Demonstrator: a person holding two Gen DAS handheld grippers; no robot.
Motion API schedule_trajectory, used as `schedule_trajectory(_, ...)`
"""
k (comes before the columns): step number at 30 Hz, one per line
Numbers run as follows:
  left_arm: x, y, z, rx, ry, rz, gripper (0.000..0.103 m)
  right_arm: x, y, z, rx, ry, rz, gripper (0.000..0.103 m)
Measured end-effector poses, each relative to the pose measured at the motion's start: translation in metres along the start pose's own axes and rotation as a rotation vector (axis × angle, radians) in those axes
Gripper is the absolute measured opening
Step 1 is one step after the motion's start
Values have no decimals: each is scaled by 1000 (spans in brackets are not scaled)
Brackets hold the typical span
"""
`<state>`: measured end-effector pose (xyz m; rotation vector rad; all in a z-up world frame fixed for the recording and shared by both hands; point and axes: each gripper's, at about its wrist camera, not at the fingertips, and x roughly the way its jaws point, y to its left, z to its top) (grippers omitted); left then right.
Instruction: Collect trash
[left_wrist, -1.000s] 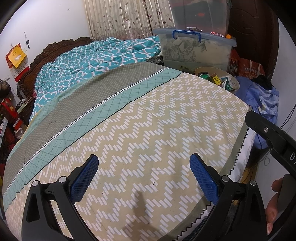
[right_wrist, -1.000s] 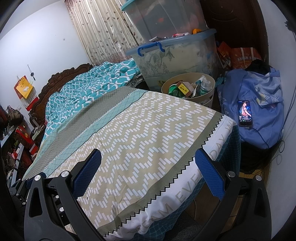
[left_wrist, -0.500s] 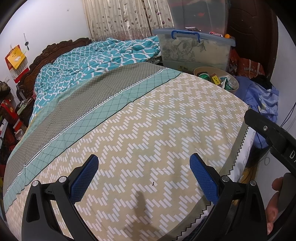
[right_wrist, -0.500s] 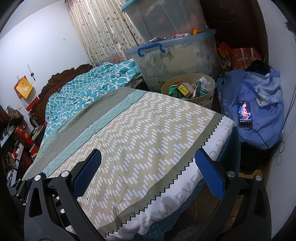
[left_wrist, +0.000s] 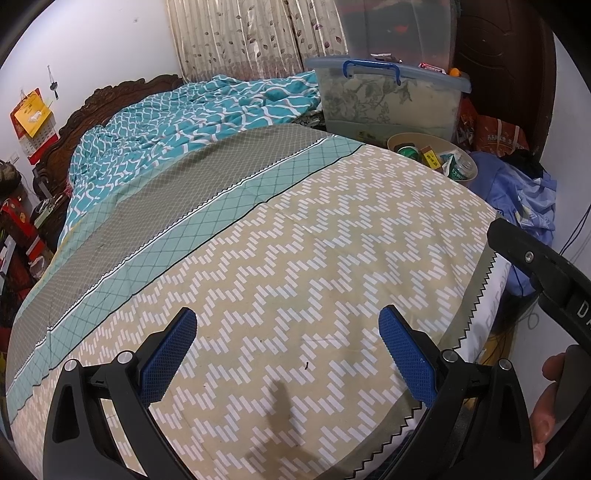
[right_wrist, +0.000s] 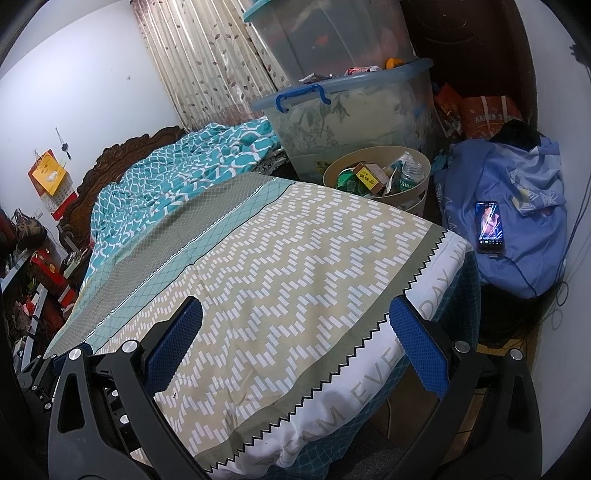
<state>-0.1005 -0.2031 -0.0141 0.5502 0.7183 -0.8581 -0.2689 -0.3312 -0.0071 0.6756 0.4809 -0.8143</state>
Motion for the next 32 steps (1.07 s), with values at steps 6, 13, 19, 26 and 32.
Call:
schedule_trajectory(6,0,0,0,1,0,0,95,0,0,0,0,0,0,100)
schedule_trajectory(13,0,1,0,-1,1,-2,95,0,0,0,1,0,-1,100)
schedule_trajectory(19,-1,0,0,6,-9,-5,94,0,0,0,-1,1,0,100)
schedule_trajectory(26,-6,-3,0,17,-26,-14,95,1,0,-1,2,3,0,100)
schedule_trajectory(32,-3,-2,1,3,-10,-22,95,2,0,-3,1,5,0,100)
